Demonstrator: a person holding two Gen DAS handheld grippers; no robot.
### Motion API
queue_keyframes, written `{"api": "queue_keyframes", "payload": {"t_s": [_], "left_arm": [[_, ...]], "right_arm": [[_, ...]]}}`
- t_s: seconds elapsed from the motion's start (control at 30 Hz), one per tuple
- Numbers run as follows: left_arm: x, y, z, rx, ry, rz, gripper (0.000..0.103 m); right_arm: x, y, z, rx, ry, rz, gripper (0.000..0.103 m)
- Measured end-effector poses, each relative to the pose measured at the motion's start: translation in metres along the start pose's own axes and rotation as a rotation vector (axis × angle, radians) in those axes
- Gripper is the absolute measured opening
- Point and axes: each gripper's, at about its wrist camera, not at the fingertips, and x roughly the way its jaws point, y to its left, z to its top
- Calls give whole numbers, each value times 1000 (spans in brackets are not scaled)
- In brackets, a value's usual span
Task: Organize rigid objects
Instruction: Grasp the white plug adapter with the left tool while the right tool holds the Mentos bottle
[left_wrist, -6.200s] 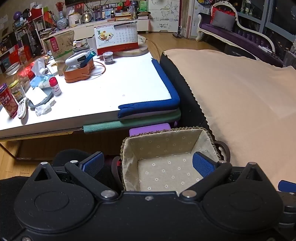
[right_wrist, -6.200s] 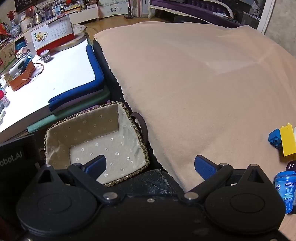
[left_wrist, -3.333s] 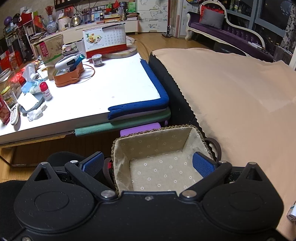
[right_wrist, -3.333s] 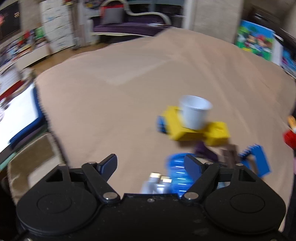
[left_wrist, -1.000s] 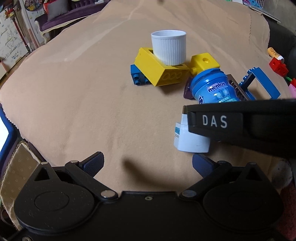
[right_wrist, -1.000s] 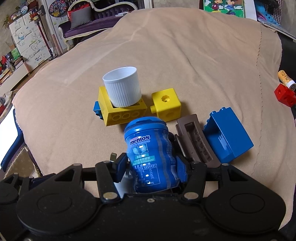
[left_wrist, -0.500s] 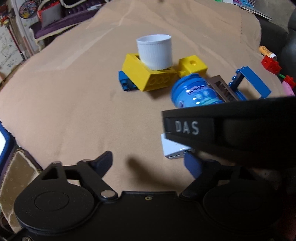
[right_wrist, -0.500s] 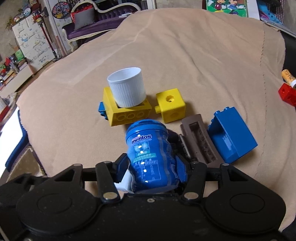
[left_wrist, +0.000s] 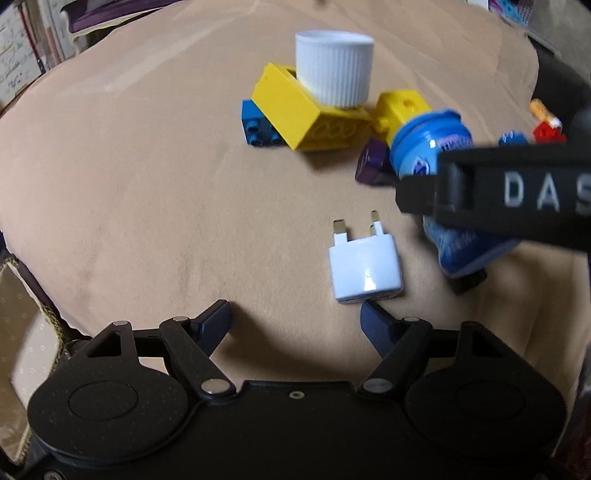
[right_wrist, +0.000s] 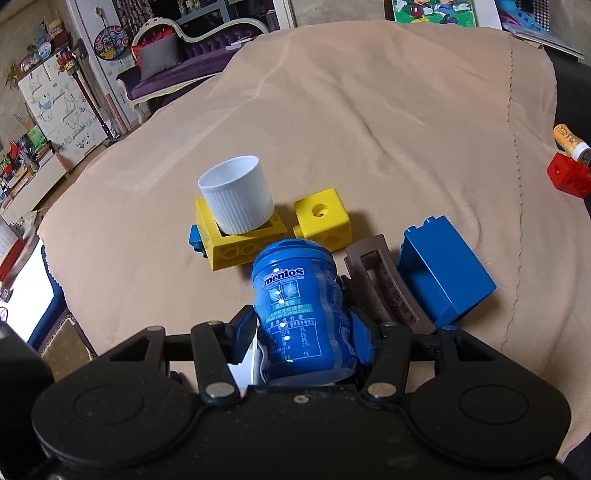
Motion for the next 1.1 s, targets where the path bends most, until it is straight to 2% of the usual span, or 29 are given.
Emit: {"api": "queue_keyframes", "payload": {"t_s": [0.23,0.4,0.5,0.67,0.8,0.9,0.97,1.03,1.1], "left_arm": [[-3,6,7,-43,-2,-61,80],[6,2,11,-95,34,-77,80],[10,-7,15,-125,29,-78,80],[9,5,21,-238,41,-173,81],[11,8,22,-300,56,-166,80],[14,8,22,-316,46,-159,73],[12,6,21,-295,43,-155,54],[14,2,24,-278,42,-164,45],[14,3,23,-285,41,-173,45]], "right_arm": [[-12,-4,0,11,-33,-4,54],[-24,-10,0,30,-65,-17,54],[-26,-13,1,39,-70,-23,54],[-25,-16,0,49,-68,-28,54],[-25,-17,0,54,-69,-32,54],[-27,-16,0,46,-79,-43,54],[-27,-15,0,40,-83,-49,54],[-27,-15,1,40,-83,-44,54],[-27,-14,1,38,-85,-44,54]]}}
